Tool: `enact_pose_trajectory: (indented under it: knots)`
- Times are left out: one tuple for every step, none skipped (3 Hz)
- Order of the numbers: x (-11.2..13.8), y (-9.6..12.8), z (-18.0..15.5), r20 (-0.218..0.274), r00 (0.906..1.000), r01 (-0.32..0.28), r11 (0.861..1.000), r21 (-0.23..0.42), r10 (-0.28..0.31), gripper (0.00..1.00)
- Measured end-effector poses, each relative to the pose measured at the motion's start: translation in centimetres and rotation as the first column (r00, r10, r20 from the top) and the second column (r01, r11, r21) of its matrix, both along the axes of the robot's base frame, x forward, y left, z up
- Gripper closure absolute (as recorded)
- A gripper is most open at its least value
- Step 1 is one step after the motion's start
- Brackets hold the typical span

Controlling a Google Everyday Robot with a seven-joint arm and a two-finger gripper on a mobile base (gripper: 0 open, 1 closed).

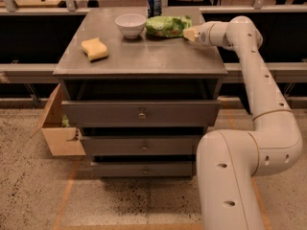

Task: Move green rice chip bag near sponge

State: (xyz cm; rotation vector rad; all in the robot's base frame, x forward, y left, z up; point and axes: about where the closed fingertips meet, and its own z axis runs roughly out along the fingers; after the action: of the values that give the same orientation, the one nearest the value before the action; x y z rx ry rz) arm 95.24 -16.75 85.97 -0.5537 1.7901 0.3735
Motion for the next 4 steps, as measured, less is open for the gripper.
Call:
enact_pose_trajectory:
  knots:
    - [-0.2, -0.7, 0.8, 0.003, 0.9999, 0.013, 1.0, -0.014, -0.013, 1.0]
    - [-0.8, -2.1, 2.6, 0.009, 0.9993, 0.037, 0.999, -0.016, -0.036, 1.0]
    - [-2.3, -3.3, 4.6, -0.003, 0.9993, 0.037, 0.999, -0.016, -0.037, 1.0]
    - [-4.3, -3.4, 6.3, -0.043, 0.999, 0.009, 1.0, -0.019, -0.009, 1.0]
